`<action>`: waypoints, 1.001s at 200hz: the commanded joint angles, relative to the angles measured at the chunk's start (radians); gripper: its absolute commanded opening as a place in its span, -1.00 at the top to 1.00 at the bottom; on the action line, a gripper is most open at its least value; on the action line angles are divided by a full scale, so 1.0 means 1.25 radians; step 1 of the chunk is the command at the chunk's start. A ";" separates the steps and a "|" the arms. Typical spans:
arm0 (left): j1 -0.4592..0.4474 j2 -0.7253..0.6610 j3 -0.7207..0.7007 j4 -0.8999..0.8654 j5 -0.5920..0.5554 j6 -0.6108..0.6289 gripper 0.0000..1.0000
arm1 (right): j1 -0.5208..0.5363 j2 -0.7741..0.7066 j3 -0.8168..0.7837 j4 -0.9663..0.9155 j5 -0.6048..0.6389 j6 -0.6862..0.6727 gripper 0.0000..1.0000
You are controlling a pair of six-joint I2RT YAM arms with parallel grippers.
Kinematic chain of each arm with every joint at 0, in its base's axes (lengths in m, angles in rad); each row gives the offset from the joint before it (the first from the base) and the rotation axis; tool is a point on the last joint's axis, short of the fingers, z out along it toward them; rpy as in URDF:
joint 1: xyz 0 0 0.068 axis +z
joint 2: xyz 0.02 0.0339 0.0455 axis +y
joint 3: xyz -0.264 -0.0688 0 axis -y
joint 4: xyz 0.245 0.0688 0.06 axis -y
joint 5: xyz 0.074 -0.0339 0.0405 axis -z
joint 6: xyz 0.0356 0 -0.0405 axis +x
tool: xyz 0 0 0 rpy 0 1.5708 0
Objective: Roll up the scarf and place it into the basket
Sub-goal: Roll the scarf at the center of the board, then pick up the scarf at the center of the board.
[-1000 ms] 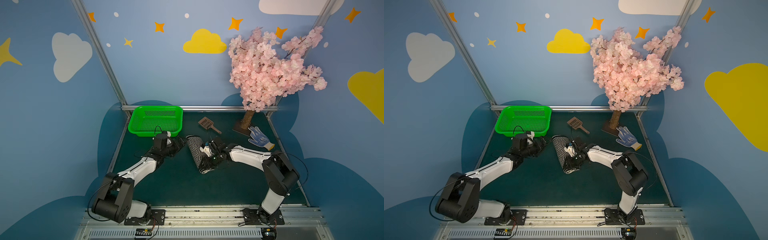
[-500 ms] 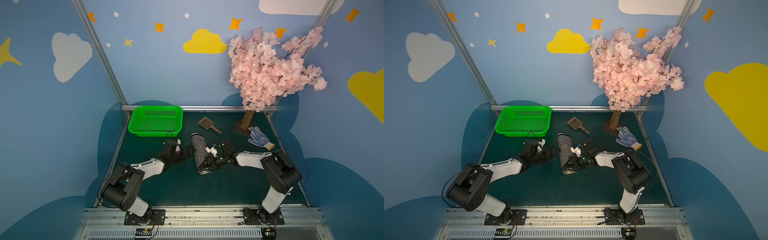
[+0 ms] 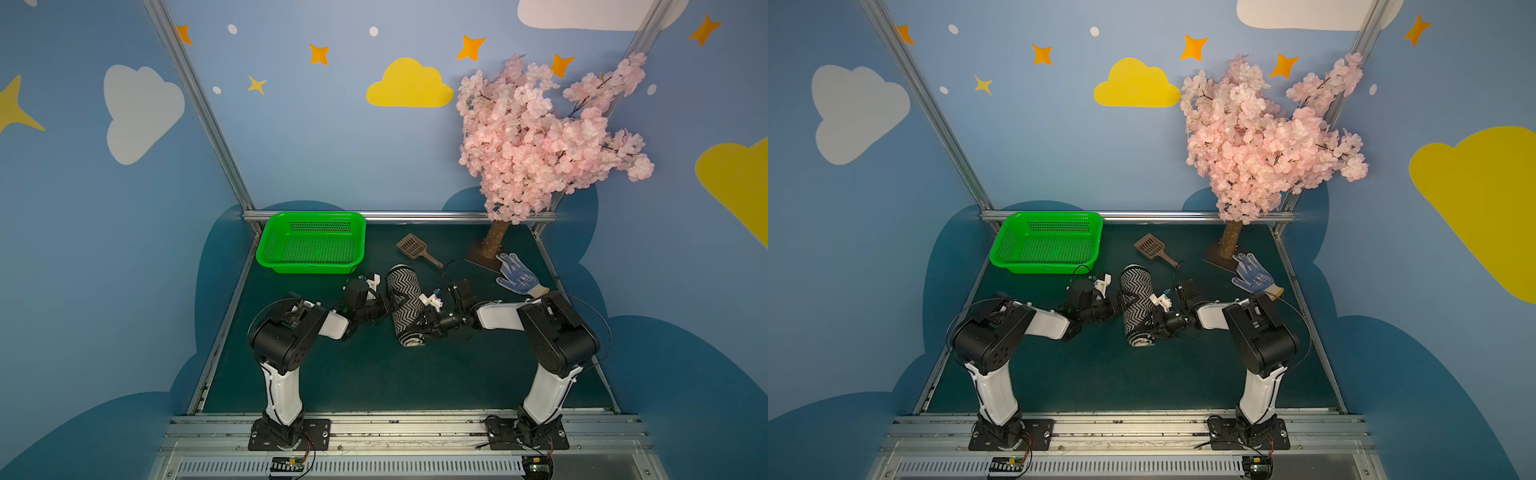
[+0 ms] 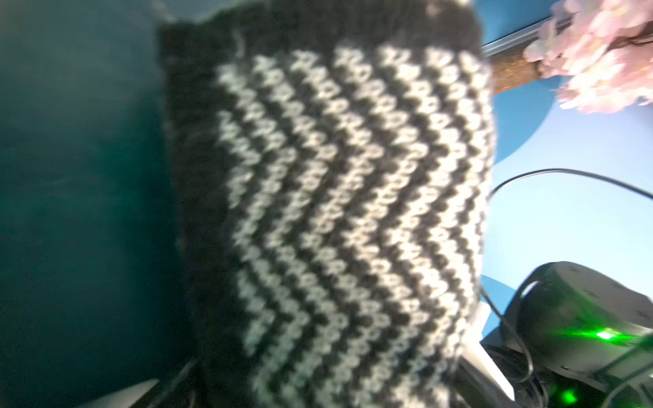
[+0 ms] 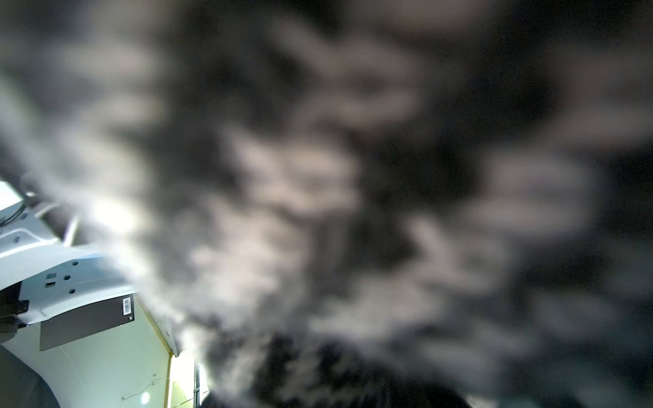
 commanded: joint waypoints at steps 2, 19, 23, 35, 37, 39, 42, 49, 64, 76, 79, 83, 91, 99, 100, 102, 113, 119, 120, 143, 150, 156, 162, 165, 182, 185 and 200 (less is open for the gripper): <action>-0.005 0.029 0.007 0.100 0.015 0.003 -1.00 | -0.004 0.028 -0.005 -0.055 0.043 -0.017 0.07; -0.008 0.031 0.007 0.118 0.020 0.010 -1.00 | -0.003 0.032 0.007 -0.077 0.047 -0.027 0.06; -0.008 0.031 0.011 0.111 0.023 0.011 -1.00 | -0.002 0.033 0.010 -0.079 0.048 -0.028 0.06; -0.008 0.030 0.033 0.063 0.033 0.022 -1.00 | -0.001 0.034 0.019 -0.088 0.050 -0.031 0.06; -0.008 0.030 0.035 0.054 0.035 0.024 -1.00 | -0.001 0.033 0.020 -0.090 0.051 -0.032 0.06; -0.008 0.030 0.039 0.045 0.036 0.025 -1.00 | -0.002 0.033 0.021 -0.090 0.051 -0.033 0.06; -0.008 0.032 0.043 0.036 0.040 0.029 -1.00 | -0.001 0.032 0.023 -0.093 0.052 -0.033 0.06; -0.008 0.035 0.047 0.026 0.043 0.029 -1.00 | 0.000 0.030 0.026 -0.099 0.055 -0.034 0.06; -0.007 0.018 0.035 0.002 0.025 0.040 -1.00 | -0.001 0.022 0.031 -0.116 0.066 -0.042 0.05; -0.003 -0.017 0.032 -0.078 -0.011 0.059 -1.00 | 0.000 0.017 0.031 -0.120 0.071 -0.047 0.05; -0.002 -0.025 0.035 -0.104 -0.015 0.066 -1.00 | -0.001 0.016 0.031 -0.121 0.072 -0.048 0.05; -0.002 -0.037 0.038 -0.137 -0.020 0.080 -1.00 | -0.001 0.016 0.031 -0.123 0.073 -0.049 0.05; -0.001 -0.062 0.048 -0.206 -0.039 0.103 -1.00 | 0.000 0.017 0.032 -0.125 0.073 -0.051 0.05; -0.002 -0.085 0.064 -0.278 -0.051 0.123 -1.00 | 0.001 0.018 0.034 -0.129 0.075 -0.053 0.05; -0.002 -0.088 0.065 -0.287 -0.052 0.125 -1.00 | 0.001 0.018 0.035 -0.129 0.075 -0.054 0.05; -0.001 -0.093 0.069 -0.301 -0.055 0.131 -1.00 | 0.002 0.018 0.036 -0.131 0.076 -0.055 0.05; -0.003 -0.117 0.093 -0.385 -0.067 0.147 -1.00 | 0.004 0.021 0.040 -0.136 0.079 -0.060 0.05; -0.004 -0.125 0.105 -0.417 -0.069 0.155 -1.00 | 0.003 0.023 0.043 -0.138 0.079 -0.060 0.05; -0.004 -0.126 0.106 -0.425 -0.070 0.157 -1.00 | 0.004 0.023 0.043 -0.138 0.079 -0.059 0.05; -0.013 -0.156 0.136 -0.498 -0.091 0.174 -1.00 | 0.009 0.022 0.048 -0.139 0.086 -0.061 0.05; -0.016 -0.160 0.148 -0.517 -0.095 0.172 -1.00 | 0.012 0.023 0.049 -0.140 0.089 -0.061 0.05; -0.019 -0.160 0.163 -0.538 -0.095 0.176 -1.00 | 0.013 0.023 0.050 -0.143 0.090 -0.062 0.05; -0.023 -0.155 0.182 -0.560 -0.096 0.180 -1.00 | 0.014 0.023 0.051 -0.144 0.091 -0.063 0.05; -0.026 -0.152 0.192 -0.573 -0.098 0.181 -1.00 | 0.014 0.022 0.051 -0.143 0.091 -0.063 0.04; -0.043 -0.130 0.245 -0.640 -0.117 0.195 -1.00 | 0.015 0.020 0.052 -0.145 0.095 -0.063 0.04; -0.047 -0.125 0.254 -0.651 -0.121 0.197 -1.00 | 0.016 0.019 0.052 -0.144 0.095 -0.063 0.04; -0.062 -0.102 0.297 -0.707 -0.144 0.208 -1.00 | 0.018 0.015 0.052 -0.146 0.097 -0.062 0.04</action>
